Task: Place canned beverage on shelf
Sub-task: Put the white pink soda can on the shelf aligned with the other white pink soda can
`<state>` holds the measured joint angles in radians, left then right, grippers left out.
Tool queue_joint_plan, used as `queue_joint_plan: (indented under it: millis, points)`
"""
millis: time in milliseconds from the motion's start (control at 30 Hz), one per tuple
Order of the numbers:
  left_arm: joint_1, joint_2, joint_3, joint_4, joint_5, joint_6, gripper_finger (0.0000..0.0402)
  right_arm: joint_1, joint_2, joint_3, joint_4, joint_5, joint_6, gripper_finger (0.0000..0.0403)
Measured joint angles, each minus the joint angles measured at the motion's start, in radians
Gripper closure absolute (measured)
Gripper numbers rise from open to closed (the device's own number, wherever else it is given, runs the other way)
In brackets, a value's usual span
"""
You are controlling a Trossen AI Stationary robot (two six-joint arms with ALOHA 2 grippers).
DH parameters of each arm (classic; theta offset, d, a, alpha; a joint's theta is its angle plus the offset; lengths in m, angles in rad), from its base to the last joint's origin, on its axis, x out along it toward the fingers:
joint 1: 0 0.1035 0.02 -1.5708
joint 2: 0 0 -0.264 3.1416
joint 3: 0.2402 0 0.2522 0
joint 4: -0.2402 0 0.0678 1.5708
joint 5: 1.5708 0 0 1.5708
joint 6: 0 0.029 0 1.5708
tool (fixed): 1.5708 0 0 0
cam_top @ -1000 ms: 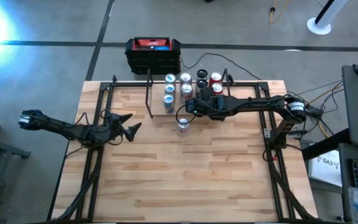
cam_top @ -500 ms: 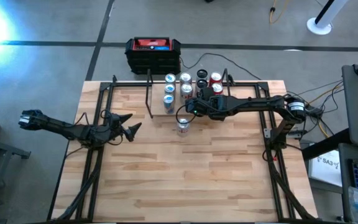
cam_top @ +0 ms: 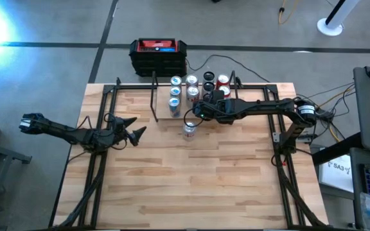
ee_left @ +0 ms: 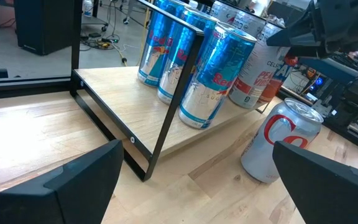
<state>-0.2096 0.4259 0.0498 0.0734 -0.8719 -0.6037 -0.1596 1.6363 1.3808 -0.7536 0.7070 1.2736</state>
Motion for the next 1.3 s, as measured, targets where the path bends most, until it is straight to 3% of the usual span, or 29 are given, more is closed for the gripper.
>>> queue_joint_plan:
  millis: [433,900,1300]
  points:
    - [0.0,0.0,0.0,0.0,0.0,0.0,0.0003,0.0,0.001,0.0,0.009,0.0,0.017,0.0025]
    - [0.0,0.0,0.0,0.0,0.0,0.0,0.0003,0.0,0.002,0.0,0.009,0.0,0.023,0.0128]
    - [0.0,0.0,0.0,0.0,0.0,0.0,0.0003,0.0,0.002,0.0,0.023,-0.027,-0.063,0.0134]
